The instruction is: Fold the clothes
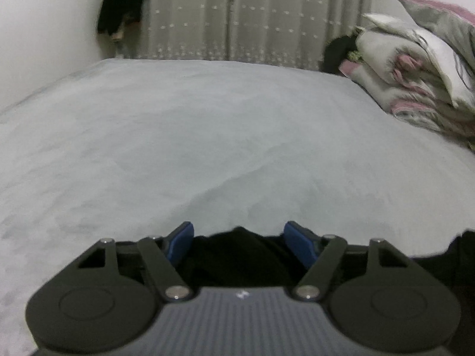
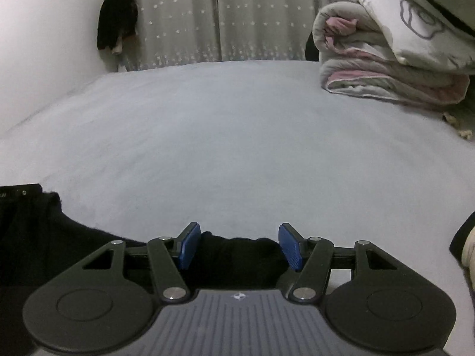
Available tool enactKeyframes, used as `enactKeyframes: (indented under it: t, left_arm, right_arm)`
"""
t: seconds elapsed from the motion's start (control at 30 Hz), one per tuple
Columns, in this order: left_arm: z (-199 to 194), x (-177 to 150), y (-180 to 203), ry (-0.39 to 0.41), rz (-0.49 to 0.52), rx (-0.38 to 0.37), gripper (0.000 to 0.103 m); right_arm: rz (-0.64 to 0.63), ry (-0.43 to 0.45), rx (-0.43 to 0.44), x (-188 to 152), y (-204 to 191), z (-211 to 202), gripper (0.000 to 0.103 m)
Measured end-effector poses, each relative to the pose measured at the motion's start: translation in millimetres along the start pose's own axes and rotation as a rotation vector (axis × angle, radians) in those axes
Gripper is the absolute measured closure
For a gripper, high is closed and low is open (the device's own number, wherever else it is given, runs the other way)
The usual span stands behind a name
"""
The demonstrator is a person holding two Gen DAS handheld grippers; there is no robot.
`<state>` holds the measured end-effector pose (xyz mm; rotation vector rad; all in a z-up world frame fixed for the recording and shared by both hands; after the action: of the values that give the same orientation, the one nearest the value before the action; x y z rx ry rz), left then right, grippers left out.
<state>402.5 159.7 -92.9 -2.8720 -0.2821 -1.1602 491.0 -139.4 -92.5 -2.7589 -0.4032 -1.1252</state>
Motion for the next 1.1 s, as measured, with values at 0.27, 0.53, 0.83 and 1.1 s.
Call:
enactKeyframes:
  t: [0.27,0.53,0.83,1.1]
  left_arm:
    - [4.4,-11.3,21.3,-0.022,0.116,-0.005,0.090]
    - [-21.2,9.6,23.8,0.219,0.069,-0.018,0.092]
    - [16.3,5.7,31.8,0.128,0.076,0.114,0.071]
    - [-0.4,16.3,22.6,0.112,-0.048,0.079,0.046]
  right_arm:
    - [-0.140,-0.007,-0.002,-11.1,-20.1,7.1,0.088]
    - [-0.177,0.250,-0.094,-0.9,-29.4,-25.6,0.092]
    - [-0.187,0.128,-0.204,-8.9,-35.7,11.1,0.090]
    - [-0.013,0.143,-0.088,-0.6,-12.2,-26.3,0.055]
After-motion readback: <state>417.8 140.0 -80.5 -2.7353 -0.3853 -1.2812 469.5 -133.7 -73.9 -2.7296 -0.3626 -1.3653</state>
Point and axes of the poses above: each gripper's, at about its wrist camera, not at the fingertips, and z roughly the way its jaws point, y to its right, x to its top, the point moved 7 cm from there along z, roughly the way its jaws point, and after that the axes turned 8 degrees about -y, right-handed, at the moved point
